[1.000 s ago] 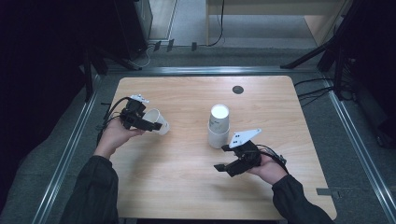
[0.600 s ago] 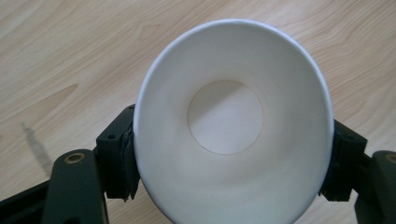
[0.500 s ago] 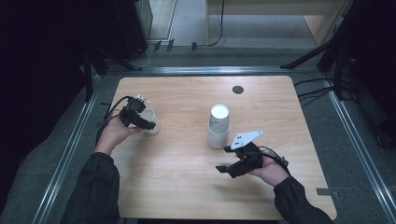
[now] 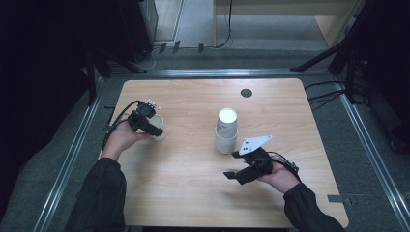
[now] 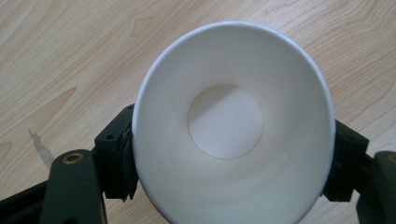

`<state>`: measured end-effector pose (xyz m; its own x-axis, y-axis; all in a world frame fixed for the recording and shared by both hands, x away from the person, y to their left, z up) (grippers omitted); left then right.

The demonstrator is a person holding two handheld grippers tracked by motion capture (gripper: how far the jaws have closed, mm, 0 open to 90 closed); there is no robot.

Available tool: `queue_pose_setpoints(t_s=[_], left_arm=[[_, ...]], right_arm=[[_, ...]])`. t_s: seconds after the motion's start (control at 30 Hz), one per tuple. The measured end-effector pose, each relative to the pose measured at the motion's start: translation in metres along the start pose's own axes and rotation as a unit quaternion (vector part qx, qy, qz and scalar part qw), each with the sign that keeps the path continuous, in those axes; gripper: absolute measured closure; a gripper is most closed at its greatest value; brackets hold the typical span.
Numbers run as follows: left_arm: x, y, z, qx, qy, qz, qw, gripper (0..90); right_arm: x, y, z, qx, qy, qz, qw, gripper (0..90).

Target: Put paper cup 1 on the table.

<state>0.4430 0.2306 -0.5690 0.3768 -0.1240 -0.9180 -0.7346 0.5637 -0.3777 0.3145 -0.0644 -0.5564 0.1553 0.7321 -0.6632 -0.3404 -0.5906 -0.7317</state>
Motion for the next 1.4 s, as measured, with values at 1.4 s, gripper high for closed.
queue_pose_setpoints(t_s=[1.4], left_arm=[[-0.071,-0.023,-0.014,-0.062,0.088,-0.136,0.9848,7.9]], right_arm=[[-0.030,-0.016,-0.008,0.042,-0.006,-0.046,0.9980,18.8]])
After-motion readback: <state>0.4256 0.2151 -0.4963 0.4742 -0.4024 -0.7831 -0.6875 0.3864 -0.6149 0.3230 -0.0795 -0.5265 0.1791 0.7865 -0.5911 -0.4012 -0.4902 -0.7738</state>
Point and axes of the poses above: each handheld gripper's, and its own axes: x roughly forward along the jaws, y roughly out of its underside, z roughly to its left, the point moved 10 cm from there along x, roughly forward along the jaws, and after that the axes turned 1 degree about -y, right-handed, at the moved point
